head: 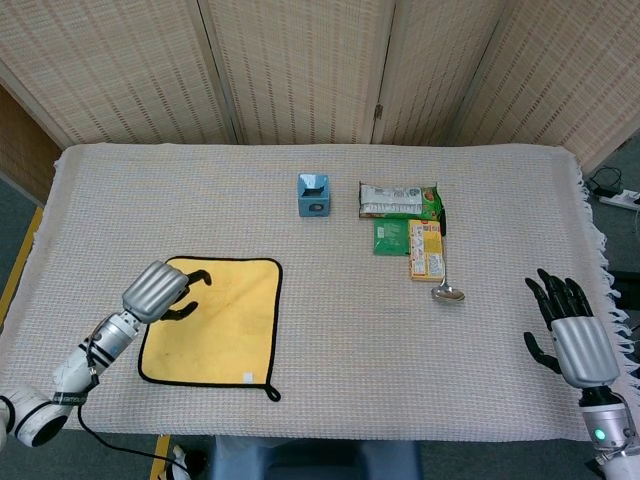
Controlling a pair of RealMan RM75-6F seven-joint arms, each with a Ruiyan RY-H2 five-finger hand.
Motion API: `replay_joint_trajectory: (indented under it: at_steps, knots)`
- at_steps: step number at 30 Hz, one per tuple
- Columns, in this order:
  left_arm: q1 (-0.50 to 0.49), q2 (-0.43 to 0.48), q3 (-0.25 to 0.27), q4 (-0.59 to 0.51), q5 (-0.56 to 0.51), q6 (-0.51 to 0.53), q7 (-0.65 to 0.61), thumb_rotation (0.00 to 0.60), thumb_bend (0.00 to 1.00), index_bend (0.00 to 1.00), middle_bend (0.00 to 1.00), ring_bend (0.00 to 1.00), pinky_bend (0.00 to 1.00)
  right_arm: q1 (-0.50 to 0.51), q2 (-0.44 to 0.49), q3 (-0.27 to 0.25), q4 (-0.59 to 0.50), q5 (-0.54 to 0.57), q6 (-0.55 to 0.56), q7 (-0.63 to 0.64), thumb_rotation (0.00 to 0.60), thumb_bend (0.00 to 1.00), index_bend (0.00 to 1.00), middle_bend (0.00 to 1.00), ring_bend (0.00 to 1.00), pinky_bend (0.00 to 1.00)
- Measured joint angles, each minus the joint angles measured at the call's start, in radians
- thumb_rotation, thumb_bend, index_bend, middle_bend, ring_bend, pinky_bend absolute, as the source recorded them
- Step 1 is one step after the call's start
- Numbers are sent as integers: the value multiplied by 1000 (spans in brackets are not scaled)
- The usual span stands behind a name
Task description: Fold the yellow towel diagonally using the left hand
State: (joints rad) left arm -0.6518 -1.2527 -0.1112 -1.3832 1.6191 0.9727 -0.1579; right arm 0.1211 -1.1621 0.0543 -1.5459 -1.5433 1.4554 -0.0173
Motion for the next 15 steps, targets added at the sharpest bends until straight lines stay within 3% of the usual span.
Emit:
replay_joint_trajectory:
  at_steps: [15]
  knots:
    - [-142, -176, -15, 241, -63, -131, -99, 600, 469, 379, 1000, 1000, 1000, -17, 6, -14, 45, 18, -8, 56, 600, 451, 0, 0, 0, 0]
